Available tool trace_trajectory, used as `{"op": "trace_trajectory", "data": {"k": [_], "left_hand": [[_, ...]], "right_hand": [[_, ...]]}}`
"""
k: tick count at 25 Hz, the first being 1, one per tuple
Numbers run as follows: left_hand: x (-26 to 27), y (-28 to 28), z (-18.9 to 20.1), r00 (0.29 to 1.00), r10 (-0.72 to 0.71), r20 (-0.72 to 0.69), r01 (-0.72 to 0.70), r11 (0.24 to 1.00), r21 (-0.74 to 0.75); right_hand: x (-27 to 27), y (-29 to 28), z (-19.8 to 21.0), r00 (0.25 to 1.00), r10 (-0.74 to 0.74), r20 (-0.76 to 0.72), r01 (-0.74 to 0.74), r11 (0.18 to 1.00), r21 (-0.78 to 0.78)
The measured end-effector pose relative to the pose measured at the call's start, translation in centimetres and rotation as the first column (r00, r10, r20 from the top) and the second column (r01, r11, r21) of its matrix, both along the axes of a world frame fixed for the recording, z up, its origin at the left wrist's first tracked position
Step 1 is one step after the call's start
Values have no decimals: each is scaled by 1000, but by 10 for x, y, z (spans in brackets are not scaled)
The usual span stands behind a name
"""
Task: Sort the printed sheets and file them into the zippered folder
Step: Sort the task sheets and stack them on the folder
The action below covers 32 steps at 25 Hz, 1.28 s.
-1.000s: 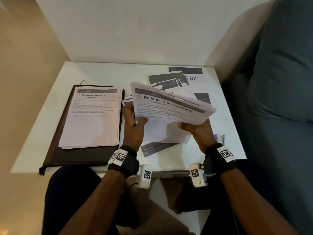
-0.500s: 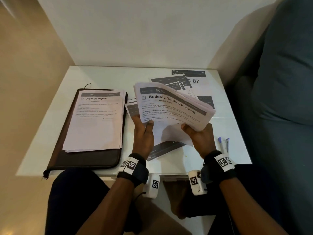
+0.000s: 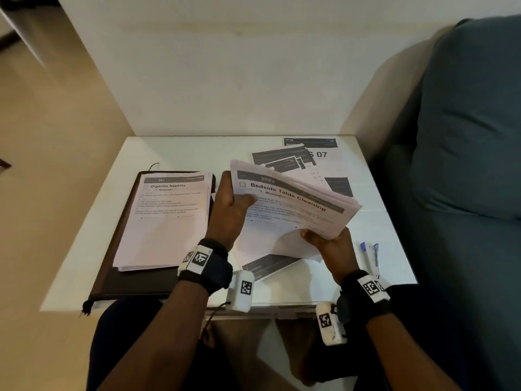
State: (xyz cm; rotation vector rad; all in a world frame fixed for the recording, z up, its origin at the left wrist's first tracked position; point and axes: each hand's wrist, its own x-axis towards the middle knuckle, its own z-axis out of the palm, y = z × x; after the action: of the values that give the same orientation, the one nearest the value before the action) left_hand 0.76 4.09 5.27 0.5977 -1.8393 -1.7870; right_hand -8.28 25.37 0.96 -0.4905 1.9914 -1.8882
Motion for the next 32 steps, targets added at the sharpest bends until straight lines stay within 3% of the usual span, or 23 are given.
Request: {"op": "trace_trajectory", "data": {"k": [5,10,13,15,17,19,21,23,24,26,30,32], "left_hand": [[2,13,-23,998,-29,60,28,999,23],[-6,21,-14,997,5,75,-7,1000,27],[-8,18,-1,994,93,63,-86,990,-108],[-7,13,11,992,109,64,-91,968,-233],[-9,14,15,990,81,114,-37,937,-346],[-11,24,9,987,42,156,25,915,-403],[-13,32,-3,986,16,163,57,902,-429],[-14,35,-11,986,1,167,70,906,-417],[-12,35,-13,985,-12,171,80,914,-399],[-8,32,-12,980,-39,197,114,915,-387],[-9,29,-8,966,-78,246,169,912,-375],[-10,31,-4,967,-95,236,180,909,-375]], "right_hand": [[-1,11,4,1000,-17,11,16,1000,21],[3,0,19,997,-72,-37,74,996,51],[9,4,35,994,-109,14,108,993,42],[4,15,62,977,-177,-116,178,984,-2],[-6,18,94,883,-218,-415,272,960,74],[-13,2,112,770,-30,-637,290,906,307],[-13,-27,111,740,254,-623,231,774,590],[-12,-45,96,715,427,-553,162,668,726],[-12,-48,90,708,455,-541,145,656,741],[-15,-50,81,708,425,-564,138,700,700],[-23,-52,71,641,388,-662,164,774,612],[-31,-51,69,684,331,-651,142,814,563]]}}
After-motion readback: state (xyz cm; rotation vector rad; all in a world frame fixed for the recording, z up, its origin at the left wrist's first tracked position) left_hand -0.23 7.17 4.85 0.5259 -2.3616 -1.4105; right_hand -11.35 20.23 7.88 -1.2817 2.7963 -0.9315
